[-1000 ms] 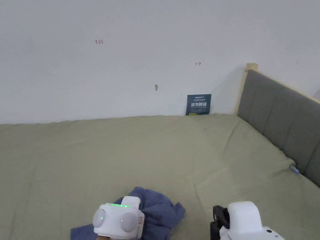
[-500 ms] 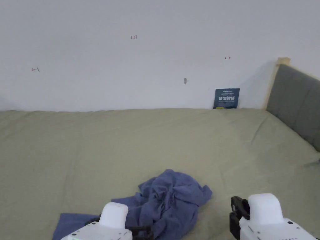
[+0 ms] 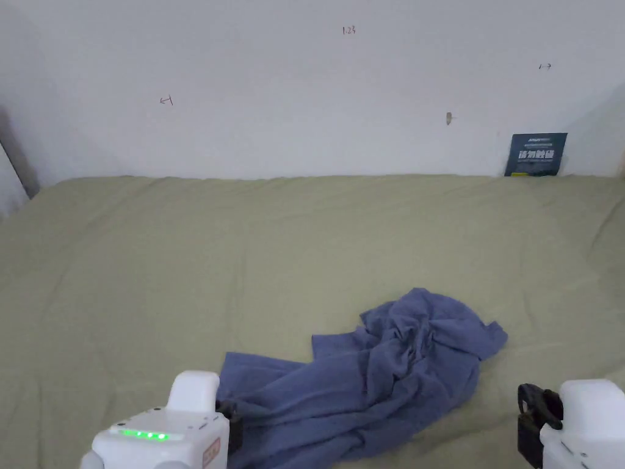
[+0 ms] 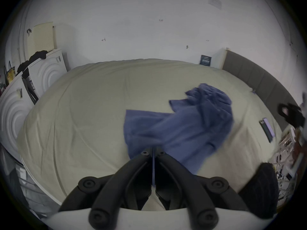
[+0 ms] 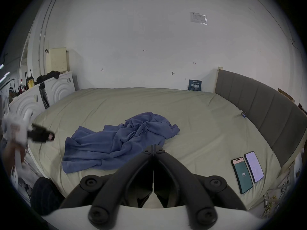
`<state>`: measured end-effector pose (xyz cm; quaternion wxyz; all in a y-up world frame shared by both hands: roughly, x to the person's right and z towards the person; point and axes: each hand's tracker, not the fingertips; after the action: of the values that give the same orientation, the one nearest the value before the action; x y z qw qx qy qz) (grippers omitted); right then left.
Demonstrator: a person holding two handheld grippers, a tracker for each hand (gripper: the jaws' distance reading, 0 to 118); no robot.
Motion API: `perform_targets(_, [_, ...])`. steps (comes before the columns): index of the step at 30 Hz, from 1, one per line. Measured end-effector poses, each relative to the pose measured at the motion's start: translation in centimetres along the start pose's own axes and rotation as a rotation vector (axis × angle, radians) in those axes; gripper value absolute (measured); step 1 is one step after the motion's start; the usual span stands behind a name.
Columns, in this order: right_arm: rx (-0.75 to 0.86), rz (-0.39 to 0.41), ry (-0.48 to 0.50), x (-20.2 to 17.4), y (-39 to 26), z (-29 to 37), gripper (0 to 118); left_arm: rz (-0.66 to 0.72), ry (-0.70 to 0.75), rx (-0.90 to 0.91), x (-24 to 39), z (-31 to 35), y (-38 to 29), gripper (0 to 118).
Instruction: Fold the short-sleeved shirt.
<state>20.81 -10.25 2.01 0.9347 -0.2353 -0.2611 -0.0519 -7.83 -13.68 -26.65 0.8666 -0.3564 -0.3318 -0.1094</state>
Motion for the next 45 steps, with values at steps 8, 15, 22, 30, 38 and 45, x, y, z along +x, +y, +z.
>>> perform_targets(8, [-0.058, 0.014, -0.02, 1.3, -0.4, -2.4, 1, -0.046, 0.16, -0.24, -4.4, -14.9, 8.1, 80])
perform_targets(15, [-0.103, 0.028, -0.047, 3.1, -0.2, -4.6, 1, -0.074, 0.206, -0.35, -5.5, -23.0, 7.5, 110])
perform_targets(22, [-0.105, 0.017, -0.068, 4.4, 0.6, -5.3, 1, -0.023, 0.107, -0.306, -3.9, -20.3, 7.4, 21])
perform_targets(30, [-0.228, -0.065, -0.028, 8.2, 3.0, -13.3, 3, 0.004, 0.02, -0.2, -3.3, -16.4, 7.8, 1])
perform_targets(38, [-0.518, -0.257, -0.116, 13.0, 5.2, -30.0, 118, 0.027, -0.005, -0.156, -2.9, -13.3, 8.6, 1])
perform_targets(45, [-0.608, -0.411, -0.198, 14.3, 5.5, -33.8, 118, 0.046, -0.001, -0.165, -2.9, -14.5, 8.3, 1])
